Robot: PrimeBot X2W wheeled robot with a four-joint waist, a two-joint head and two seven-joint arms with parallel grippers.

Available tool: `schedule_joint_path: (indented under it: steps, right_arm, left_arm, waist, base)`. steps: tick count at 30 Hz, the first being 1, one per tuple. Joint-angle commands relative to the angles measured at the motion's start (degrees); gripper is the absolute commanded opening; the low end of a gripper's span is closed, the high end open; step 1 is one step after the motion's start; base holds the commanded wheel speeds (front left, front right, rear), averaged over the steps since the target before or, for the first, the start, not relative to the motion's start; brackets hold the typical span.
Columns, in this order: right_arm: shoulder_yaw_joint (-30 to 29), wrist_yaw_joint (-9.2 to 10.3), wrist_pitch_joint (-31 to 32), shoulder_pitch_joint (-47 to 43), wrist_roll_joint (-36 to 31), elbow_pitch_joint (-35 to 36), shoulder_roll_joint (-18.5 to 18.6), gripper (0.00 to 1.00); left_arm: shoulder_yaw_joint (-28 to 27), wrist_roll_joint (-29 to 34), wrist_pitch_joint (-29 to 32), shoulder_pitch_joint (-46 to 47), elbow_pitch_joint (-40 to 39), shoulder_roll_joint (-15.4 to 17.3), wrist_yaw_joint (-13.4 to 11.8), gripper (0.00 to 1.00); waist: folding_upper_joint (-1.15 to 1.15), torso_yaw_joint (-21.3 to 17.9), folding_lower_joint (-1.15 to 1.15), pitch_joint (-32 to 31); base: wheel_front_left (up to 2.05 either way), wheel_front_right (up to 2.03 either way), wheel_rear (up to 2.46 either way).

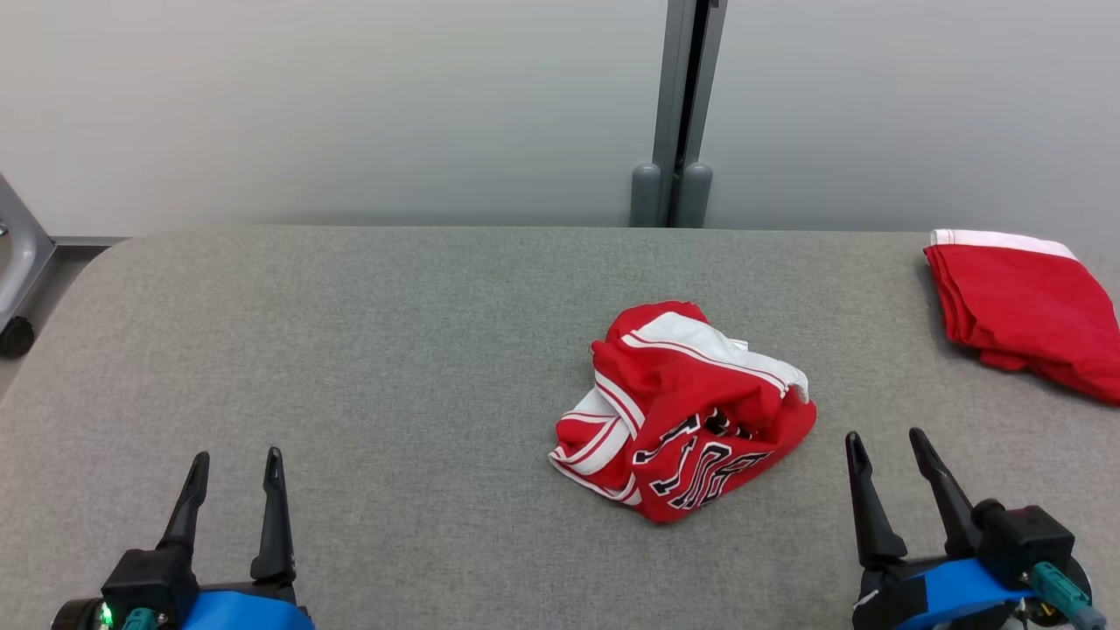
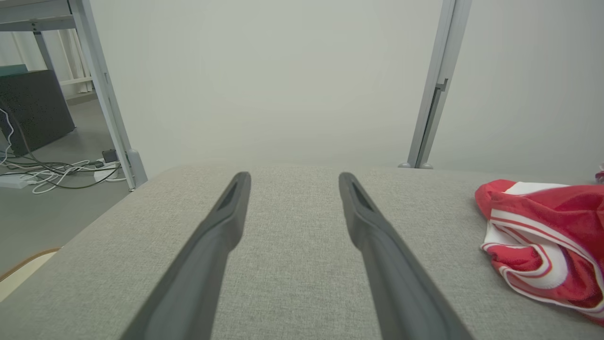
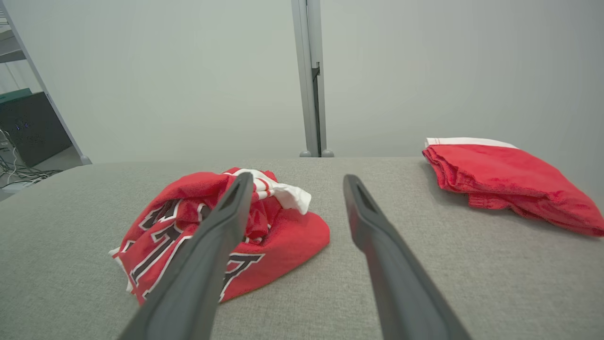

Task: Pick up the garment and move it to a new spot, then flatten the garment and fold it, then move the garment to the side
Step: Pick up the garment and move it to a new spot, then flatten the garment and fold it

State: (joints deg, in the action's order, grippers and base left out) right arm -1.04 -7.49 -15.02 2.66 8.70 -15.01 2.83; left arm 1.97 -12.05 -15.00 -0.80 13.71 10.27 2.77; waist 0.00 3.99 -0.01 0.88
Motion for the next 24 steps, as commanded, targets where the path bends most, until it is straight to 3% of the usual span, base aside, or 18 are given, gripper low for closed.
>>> schedule_joint_path:
  steps: [1,24]
  right_arm:
    - [-0.27,-0.01,0.00,-1.38,-0.22,-0.25,0.13,1.00]
    - [0.90,-0.01,0.84,-2.80,0.87,-2.11,0.13,1.00]
  left_arm:
    - [-0.57,0.43,-0.24,-0.62,0.03,-0.19,0.20,1.00]
    - [-3.45,3.95,-0.24,-1.28,1.91,-2.47,2.69,1.00]
  waist:
    - [0.00,-0.07,0.01,-0.14]
    - [0.00,-1.93,0.01,-1.44]
  base:
    - [0.00,0.00,0.00]
    - [0.00,0.00,0.00]
